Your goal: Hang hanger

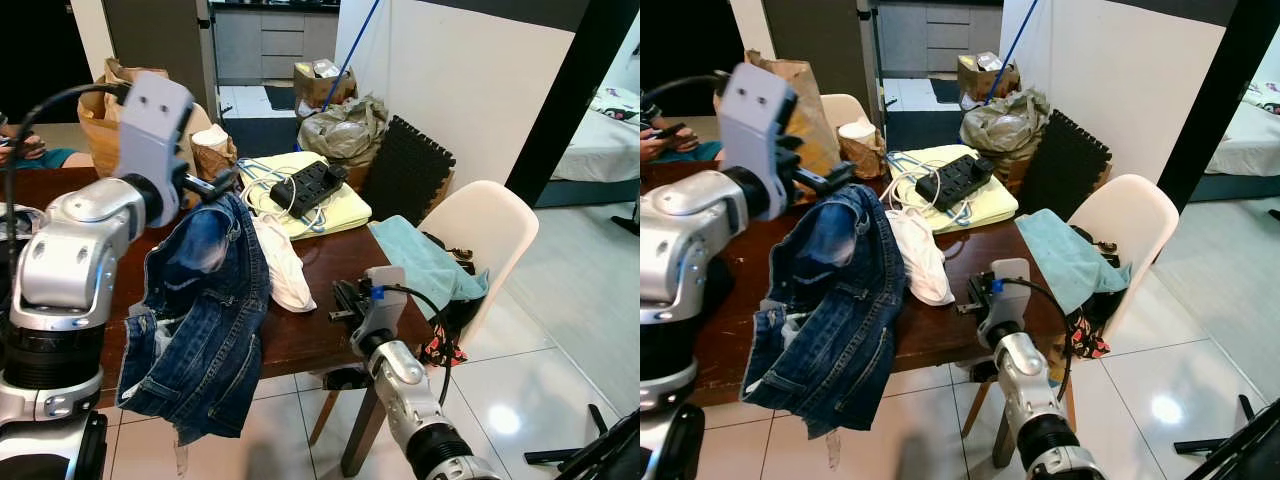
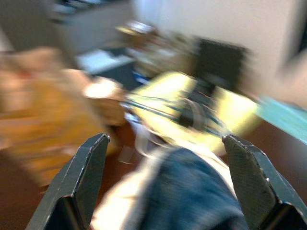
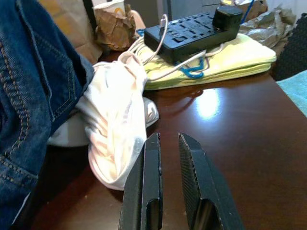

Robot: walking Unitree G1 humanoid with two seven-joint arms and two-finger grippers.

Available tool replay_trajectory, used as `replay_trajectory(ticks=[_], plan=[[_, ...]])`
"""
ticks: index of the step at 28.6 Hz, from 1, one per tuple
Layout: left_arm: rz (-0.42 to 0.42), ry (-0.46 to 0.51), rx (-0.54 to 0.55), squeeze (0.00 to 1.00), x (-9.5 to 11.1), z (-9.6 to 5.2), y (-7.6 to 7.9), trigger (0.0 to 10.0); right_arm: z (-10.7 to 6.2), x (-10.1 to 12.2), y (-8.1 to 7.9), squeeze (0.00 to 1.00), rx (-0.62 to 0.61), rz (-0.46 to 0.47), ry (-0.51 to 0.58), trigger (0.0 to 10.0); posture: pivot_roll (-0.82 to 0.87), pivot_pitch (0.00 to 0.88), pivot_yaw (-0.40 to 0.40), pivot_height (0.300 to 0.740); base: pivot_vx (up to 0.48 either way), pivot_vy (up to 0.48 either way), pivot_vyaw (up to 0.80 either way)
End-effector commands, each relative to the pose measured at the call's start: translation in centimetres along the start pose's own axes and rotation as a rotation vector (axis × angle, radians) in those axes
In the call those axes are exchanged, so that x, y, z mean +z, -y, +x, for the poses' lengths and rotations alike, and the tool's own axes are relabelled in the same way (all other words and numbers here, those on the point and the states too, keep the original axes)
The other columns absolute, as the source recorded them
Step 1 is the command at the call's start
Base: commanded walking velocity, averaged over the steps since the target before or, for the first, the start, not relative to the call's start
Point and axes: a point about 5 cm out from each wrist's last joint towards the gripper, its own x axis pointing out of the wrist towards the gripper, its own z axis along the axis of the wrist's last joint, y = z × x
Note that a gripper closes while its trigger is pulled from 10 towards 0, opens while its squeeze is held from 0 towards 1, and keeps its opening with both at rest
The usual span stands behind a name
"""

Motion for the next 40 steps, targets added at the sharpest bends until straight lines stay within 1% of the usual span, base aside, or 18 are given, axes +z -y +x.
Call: replay_trajectory(ticks=[1,2,3,6,7,10,13,17,21,39,40], plan=[[0.015,0.014,0.161,0.0,-0.3,-0.6,-1.5,10.0,-0.1,0.5,0.2,0.0,-0.019,0.014,0.035,10.0,0.08,0.0,-0.077,0.74,0.0,0.0,0.0],[0.015,0.014,0.161,0.0,-0.3,-0.6,-1.5,10.0,-0.1,0.5,0.2,0.0,-0.019,0.014,0.035,10.0,0.08,0.0,-0.077,0.74,0.0,0.0,0.0],[0.053,0.04,0.273,0.0,-0.4,-1.2,-2.3,10.0,0.1,0.8,0.3,0.0,-0.013,0.018,0.047,10.0,0.08,0.0,-0.081,0.74,0.0,0.0,0.0],[0.053,0.041,0.294,0.0,-0.5,-1.4,-2.3,10.0,0.1,0.9,0.2,0.0,-0.006,0.019,0.049,10.0,0.08,0.0,-0.08,0.74,0.0,0.0,0.0],[0.066,0.032,0.3,0.0,-0.8,-1.6,-2.2,10.0,0.2,1.0,0.2,0.0,0.0,0.015,0.051,10.0,0.08,0.0,-0.082,0.74,0.0,0.0,0.0],[0.092,0.015,0.29,0.0,-1.2,-1.8,-1.7,10.0,0.4,1.2,0.1,0.0,0.007,0.013,0.054,10.0,0.08,0.0,-0.085,0.74,0.0,0.0,0.0],[0.093,0.014,0.288,0.0,-1.2,-1.8,-1.5,10.0,0.4,1.3,0.2,0.0,0.008,0.016,0.055,10.0,0.08,0.0,-0.085,0.74,0.0,0.0,0.0],[0.089,0.024,0.279,0.0,-1.1,-1.7,-1.1,10.0,0.4,1.3,0.2,0.0,0.006,0.015,0.053,10.0,0.08,0.0,-0.085,0.74,0.0,0.407,0.0],[0.092,0.055,0.265,0.0,-0.7,-1.7,-0.6,10.0,0.4,1.2,0.2,0.0,0.001,0.018,0.05,10.0,0.08,0.0,-0.084,0.74,0.0,0.48,0.0],[0.118,0.048,0.278,0.0,-0.3,-2.1,-1.1,10.0,0.2,0.7,-0.1,0.0,0.011,0.028,0.035,10.0,0.09,0.0,-0.088,0.74,0.0,0.48,0.0],[0.103,0.038,0.275,0.0,-0.4,-2.2,-1.2,10.0,0.3,0.7,-0.2,0.0,0.011,0.029,0.034,10.0,0.1,0.0,-0.087,0.74,0.0,0.319,0.0]])
